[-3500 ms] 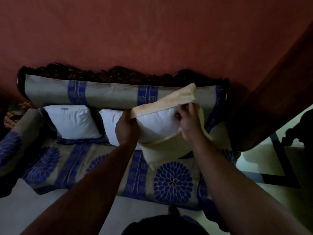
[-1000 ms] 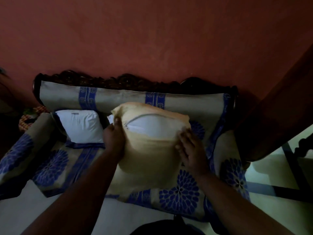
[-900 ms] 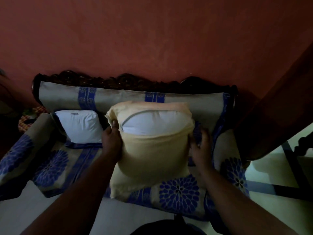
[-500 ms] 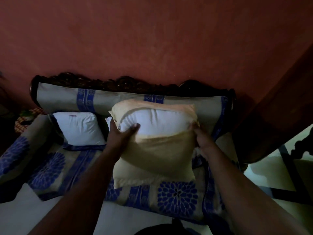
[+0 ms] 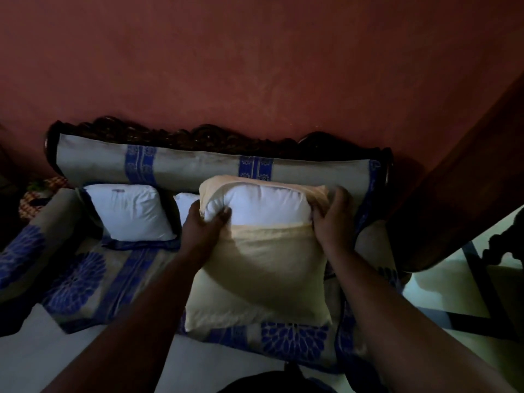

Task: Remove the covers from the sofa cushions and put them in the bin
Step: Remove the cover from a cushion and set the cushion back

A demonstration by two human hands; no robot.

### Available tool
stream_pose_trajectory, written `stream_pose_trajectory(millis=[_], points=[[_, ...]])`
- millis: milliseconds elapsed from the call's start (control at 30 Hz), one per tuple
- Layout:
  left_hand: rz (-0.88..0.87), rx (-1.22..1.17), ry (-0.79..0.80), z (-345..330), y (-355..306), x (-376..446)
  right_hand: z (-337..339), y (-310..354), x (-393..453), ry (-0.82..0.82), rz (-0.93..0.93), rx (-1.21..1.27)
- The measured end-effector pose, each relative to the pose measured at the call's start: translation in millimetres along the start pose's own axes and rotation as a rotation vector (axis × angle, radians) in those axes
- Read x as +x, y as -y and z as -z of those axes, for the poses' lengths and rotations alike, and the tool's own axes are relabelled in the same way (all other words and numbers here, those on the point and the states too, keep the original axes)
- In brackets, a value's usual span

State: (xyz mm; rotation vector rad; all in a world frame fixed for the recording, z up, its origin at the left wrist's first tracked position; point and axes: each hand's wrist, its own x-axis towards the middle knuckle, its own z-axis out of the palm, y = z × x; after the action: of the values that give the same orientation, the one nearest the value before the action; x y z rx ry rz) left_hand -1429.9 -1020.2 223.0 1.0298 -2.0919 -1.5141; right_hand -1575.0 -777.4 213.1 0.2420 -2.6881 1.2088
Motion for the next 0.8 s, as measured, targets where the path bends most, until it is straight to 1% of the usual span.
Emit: stream_pose_trajectory(millis=[33, 67, 133, 167, 233, 300, 367, 433, 467, 533, 567, 633, 700, 733, 800], points=[[0.002, -0.027, -0.011, -1, -2, -2, 2, 6, 1, 0.036, 0.088, 0.003], [0.013, -0.059, -0.012, -4, -4, -3, 1, 13, 4, 0.141, 0.172, -0.016], [0.038, -0.132, 0.033, -9, -9, -6, -9, 28, 6, 0.440, 0.274, -0.119], [0.044, -0.182, 0.070, -10, -9, -8, -14, 32, 6, 0.533, 0.277, -0.146], [0.044, -0.260, 0.119, -10, -7, -10, -20, 35, 15, 0.619, 0.226, -0.126], [0.077, -0.260, 0.192, -7, -1, -10, -22, 33, 22, 0.711, 0.212, -0.124], [0.151, -0.205, 0.260, -6, 5, -8, -28, 32, 20, 0.746, 0.207, -0.166], [0.215, -0.064, 0.243, -5, 7, -1, -37, 30, 9, 0.681, 0.236, -0.252], [0.222, 0.031, 0.234, -4, 6, 1, -39, 31, 5, 0.661, 0.248, -0.269], [0.169, 0.219, 0.206, -2, 3, 0, -38, 30, 5, 0.678, 0.227, -0.210], [0.118, 0.280, 0.159, -1, 2, 1, -33, 30, 10, 0.716, 0.217, -0.143], [0.035, 0.291, 0.064, 5, 2, 1, -19, 30, 18, 0.856, 0.200, -0.015], [0.038, 0.261, 0.037, 7, 5, 4, -8, 29, 22, 0.986, 0.211, -0.010], [0.050, 0.247, 0.048, 7, 5, 6, -8, 27, 20, 0.969, 0.226, -0.048], [0.075, 0.284, 0.083, 3, 3, 6, -16, 25, 12, 0.804, 0.242, -0.135]])
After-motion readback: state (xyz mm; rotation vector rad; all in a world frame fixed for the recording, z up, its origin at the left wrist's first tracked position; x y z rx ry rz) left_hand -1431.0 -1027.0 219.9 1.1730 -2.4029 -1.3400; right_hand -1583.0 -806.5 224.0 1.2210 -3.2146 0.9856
